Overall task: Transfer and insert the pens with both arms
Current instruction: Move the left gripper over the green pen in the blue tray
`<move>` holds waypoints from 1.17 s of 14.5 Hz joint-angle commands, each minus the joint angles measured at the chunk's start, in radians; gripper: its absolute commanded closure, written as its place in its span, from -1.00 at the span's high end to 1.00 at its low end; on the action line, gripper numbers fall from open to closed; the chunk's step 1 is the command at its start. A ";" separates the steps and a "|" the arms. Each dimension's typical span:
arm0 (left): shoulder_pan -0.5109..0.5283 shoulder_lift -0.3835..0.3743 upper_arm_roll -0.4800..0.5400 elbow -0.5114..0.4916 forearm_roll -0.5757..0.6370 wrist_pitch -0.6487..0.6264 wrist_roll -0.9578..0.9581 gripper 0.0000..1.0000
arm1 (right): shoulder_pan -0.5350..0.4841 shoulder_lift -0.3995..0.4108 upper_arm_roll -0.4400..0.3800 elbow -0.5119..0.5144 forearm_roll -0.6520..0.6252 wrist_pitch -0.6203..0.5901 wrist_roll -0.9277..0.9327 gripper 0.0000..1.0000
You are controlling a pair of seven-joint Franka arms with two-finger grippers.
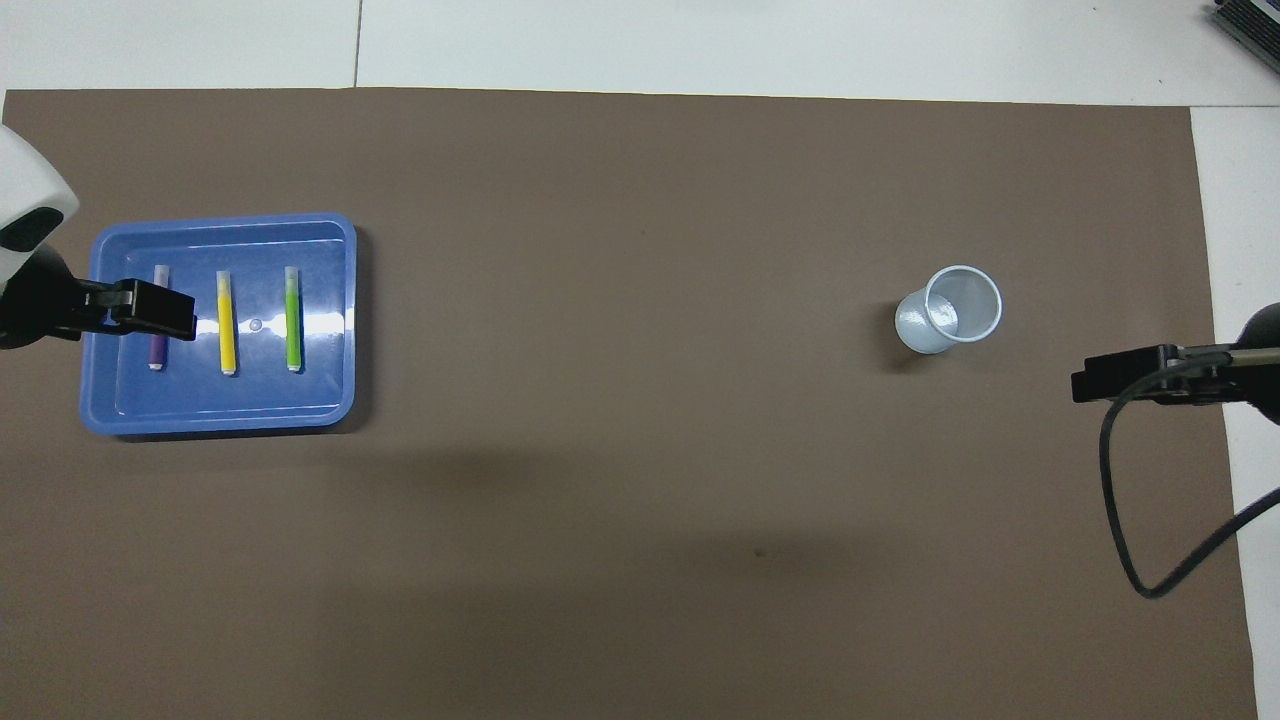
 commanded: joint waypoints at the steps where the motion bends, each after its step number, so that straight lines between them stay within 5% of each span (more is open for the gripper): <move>1: -0.014 -0.032 0.009 -0.041 0.011 0.027 0.012 1.00 | -0.004 -0.033 0.001 -0.024 -0.009 -0.020 0.002 1.00; 17: 0.010 -0.026 0.013 -0.179 -0.001 0.279 0.044 0.94 | -0.004 -0.057 0.003 -0.047 -0.009 -0.073 -0.042 1.00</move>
